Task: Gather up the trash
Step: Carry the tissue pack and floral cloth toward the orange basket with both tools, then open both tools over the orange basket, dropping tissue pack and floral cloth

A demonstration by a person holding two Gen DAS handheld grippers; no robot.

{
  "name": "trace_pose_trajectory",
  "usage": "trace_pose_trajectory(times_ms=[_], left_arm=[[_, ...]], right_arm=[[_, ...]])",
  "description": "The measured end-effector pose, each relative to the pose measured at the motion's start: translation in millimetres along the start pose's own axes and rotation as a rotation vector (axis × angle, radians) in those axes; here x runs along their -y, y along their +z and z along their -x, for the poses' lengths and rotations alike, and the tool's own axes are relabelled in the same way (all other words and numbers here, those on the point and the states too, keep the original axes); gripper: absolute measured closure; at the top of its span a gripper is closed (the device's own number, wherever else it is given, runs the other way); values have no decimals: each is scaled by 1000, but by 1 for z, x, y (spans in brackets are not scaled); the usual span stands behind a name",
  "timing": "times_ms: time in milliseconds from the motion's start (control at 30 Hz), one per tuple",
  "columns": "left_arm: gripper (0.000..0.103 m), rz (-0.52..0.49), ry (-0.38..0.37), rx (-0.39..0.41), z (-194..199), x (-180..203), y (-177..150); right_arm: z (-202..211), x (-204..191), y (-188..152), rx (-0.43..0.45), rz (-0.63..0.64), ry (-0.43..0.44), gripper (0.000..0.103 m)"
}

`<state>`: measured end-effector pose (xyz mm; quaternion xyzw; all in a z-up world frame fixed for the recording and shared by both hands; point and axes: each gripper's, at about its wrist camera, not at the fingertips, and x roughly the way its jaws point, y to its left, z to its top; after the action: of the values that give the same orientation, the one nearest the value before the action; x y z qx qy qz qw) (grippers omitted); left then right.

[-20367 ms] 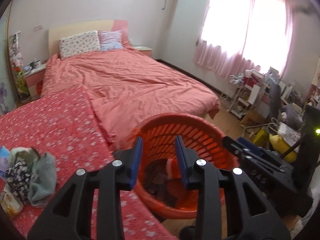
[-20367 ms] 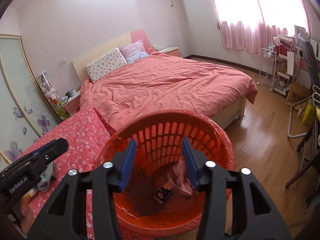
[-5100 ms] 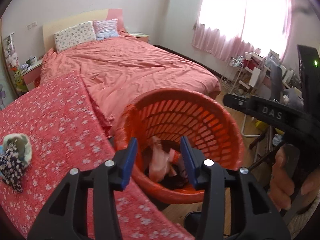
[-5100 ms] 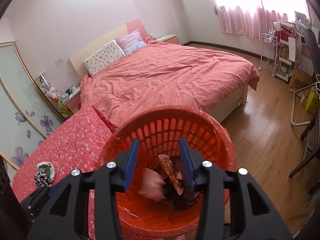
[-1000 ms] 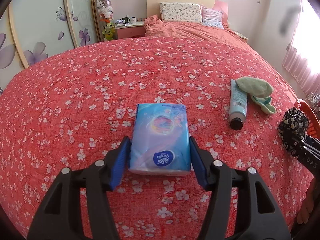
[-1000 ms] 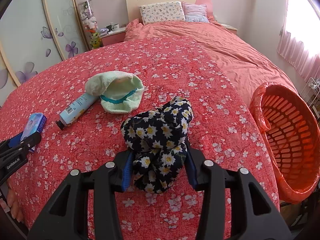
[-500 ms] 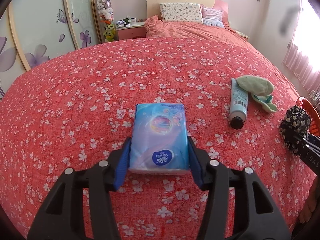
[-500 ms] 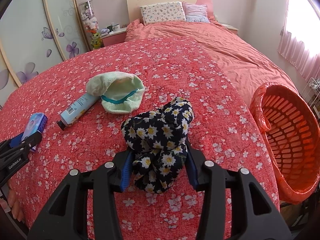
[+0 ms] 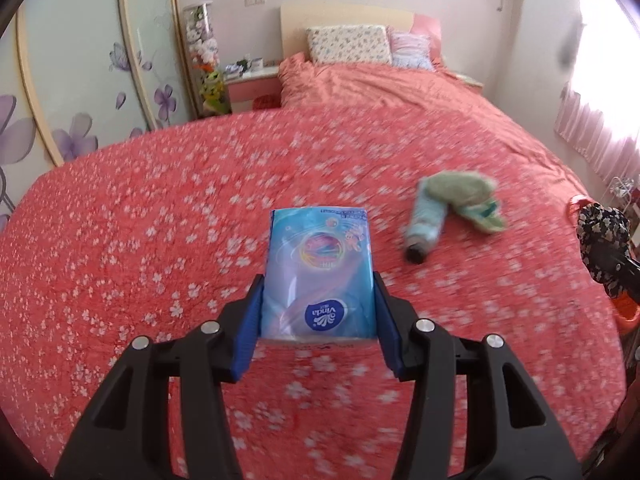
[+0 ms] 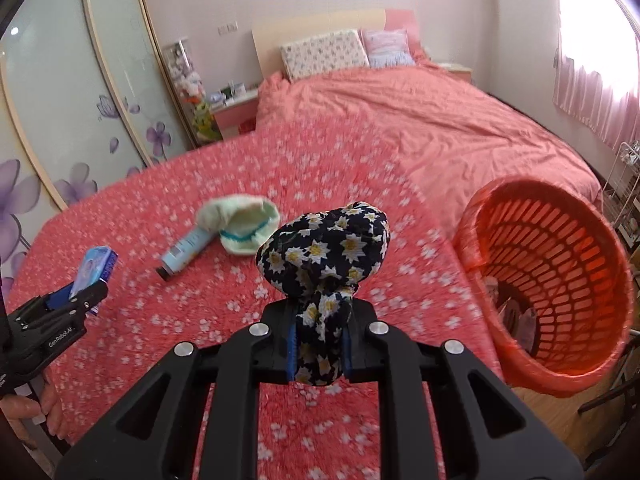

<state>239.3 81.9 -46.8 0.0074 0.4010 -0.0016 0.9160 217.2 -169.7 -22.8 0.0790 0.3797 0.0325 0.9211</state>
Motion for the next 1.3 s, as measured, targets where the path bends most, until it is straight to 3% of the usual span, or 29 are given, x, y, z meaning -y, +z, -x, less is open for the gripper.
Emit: trace_pose_trajectory(times_ms=[367, 633, 1000, 1300], left_arm=[[53, -58, -152, 89, 64, 67, 19], [53, -131, -248, 127, 92, 122, 26], [53, -220, -384, 138, 102, 204, 31], [53, -277, -489, 110, 81, 277, 33]], right_arm=[[58, 32, 9, 110, -16, -18, 87], [76, 62, 7, 150, -53, -41, 87], [96, 117, 6, 199, -125, -100, 87], [89, 166, 15, 204, -196, -157, 87]])
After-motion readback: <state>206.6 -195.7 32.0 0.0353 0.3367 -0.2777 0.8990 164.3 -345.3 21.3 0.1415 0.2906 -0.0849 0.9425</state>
